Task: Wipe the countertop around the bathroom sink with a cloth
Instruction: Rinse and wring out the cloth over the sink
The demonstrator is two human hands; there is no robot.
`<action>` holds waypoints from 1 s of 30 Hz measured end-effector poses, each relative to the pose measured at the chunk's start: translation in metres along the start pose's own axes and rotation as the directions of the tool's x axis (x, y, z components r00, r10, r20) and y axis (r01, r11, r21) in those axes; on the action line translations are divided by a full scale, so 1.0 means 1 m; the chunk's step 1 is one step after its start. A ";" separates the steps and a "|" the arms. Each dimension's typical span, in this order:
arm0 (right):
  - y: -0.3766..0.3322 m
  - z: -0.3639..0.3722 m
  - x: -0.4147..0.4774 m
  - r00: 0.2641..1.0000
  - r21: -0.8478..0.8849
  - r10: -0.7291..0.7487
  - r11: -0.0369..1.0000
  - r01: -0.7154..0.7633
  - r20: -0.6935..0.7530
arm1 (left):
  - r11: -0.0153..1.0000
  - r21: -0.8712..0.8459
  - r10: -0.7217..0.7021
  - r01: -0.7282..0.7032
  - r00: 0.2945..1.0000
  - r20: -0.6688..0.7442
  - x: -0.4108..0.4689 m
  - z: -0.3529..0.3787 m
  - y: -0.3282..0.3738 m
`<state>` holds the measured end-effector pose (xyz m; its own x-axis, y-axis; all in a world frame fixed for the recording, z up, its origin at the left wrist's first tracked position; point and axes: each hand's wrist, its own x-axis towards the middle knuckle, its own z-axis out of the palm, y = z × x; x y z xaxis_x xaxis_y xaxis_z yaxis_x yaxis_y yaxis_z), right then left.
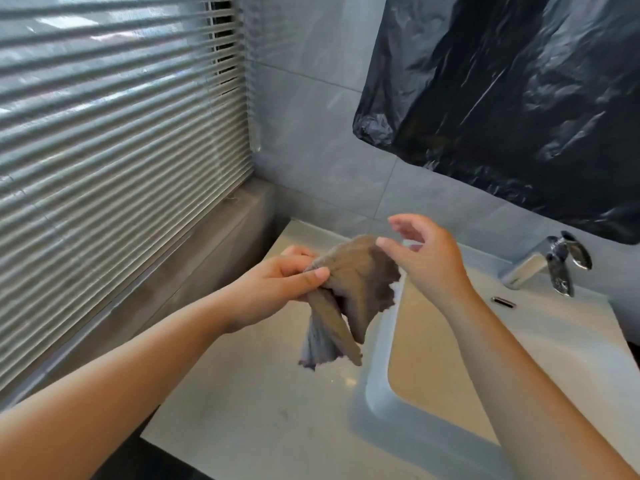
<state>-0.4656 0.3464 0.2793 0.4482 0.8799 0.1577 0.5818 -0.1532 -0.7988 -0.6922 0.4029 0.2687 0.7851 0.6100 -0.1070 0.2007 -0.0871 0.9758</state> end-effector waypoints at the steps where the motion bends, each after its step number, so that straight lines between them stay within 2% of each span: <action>1: 0.003 0.007 -0.007 0.997 -0.012 -0.036 0.999 0.035 -0.075 | 1.000 -0.016 0.012 -0.012 1.000 -0.009 0.003 -0.003 0.003; 2: 0.004 0.014 -0.019 0.989 0.038 -0.049 0.998 0.055 -0.137 | 0.999 -0.034 0.007 -0.007 1.000 -0.003 0.005 -0.006 0.007; 4: 0.007 0.028 -0.046 0.985 0.187 -0.029 0.980 0.061 -0.169 | 0.999 -0.038 -0.017 0.017 1.000 0.009 0.006 -0.013 0.011; 8: 0.014 0.056 -0.084 0.991 0.407 0.119 0.904 -0.133 0.059 | 0.997 -0.082 -0.016 0.012 0.999 -0.050 0.005 -0.026 0.016; 11: 0.015 0.066 -0.085 0.972 0.465 0.208 0.854 -0.234 0.107 | 0.992 -0.123 0.003 -0.012 0.997 -0.079 0.002 -0.033 0.017; 14: 0.006 0.071 -0.074 0.915 0.585 0.301 0.704 -0.402 0.268 | 0.993 -0.115 0.017 -0.028 0.995 -0.099 -0.004 -0.041 0.018; 17: -0.001 0.076 -0.062 0.879 0.683 0.266 0.556 -0.475 0.395 | 0.995 -0.098 0.012 -0.024 0.993 -0.118 -0.009 -0.049 0.018; 19: -0.005 0.079 -0.056 0.901 0.747 0.258 0.505 -0.433 0.348 | 0.999 -0.052 0.005 -0.014 0.985 -0.171 -0.013 -0.054 0.019; 20: -0.007 0.079 -0.055 0.917 0.768 0.270 0.506 -0.394 0.292 | 0.999 0.040 0.022 -0.013 0.975 -0.223 -0.015 -0.056 0.018; 21: -0.008 0.079 -0.053 0.939 0.772 0.269 0.542 -0.331 0.214 | 0.984 0.176 0.054 -0.002 0.956 -0.290 -0.015 -0.059 0.015; 23: -0.012 0.074 -0.051 0.983 0.697 0.183 0.702 -0.145 0.021 | 0.900 0.428 0.136 0.075 0.887 -0.442 -0.014 -0.064 0.005; 24: -0.013 0.071 -0.051 0.992 0.629 0.109 0.776 -0.048 -0.059 | 0.879 0.468 0.175 0.095 0.848 -0.500 -0.015 -0.065 0.001; 25: -0.014 0.068 -0.049 0.993 0.570 0.043 0.821 0.028 -0.112 | 0.894 0.443 0.201 0.062 0.829 -0.522 -0.016 -0.065 -0.002; 27: -0.018 0.060 -0.045 0.989 0.516 -0.042 0.849 0.111 -0.143 | 0.964 0.252 0.198 -0.080 0.850 -0.488 -0.019 -0.063 -0.003; 28: -0.020 0.056 -0.044 0.989 0.516 -0.077 0.846 0.133 -0.128 | 0.977 0.162 0.198 -0.138 0.864 -0.463 -0.021 -0.061 -0.002; 30: -0.024 0.048 -0.042 0.990 0.528 -0.131 0.838 0.138 -0.051 | 0.973 0.115 0.231 -0.201 0.871 -0.433 -0.022 -0.059 0.001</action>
<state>-0.5309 0.3349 0.2644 0.4024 0.8681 0.2907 0.1916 0.2306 -0.9540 -0.7437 0.4359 0.2833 0.4769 0.8523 0.2148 0.1051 -0.2979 0.9488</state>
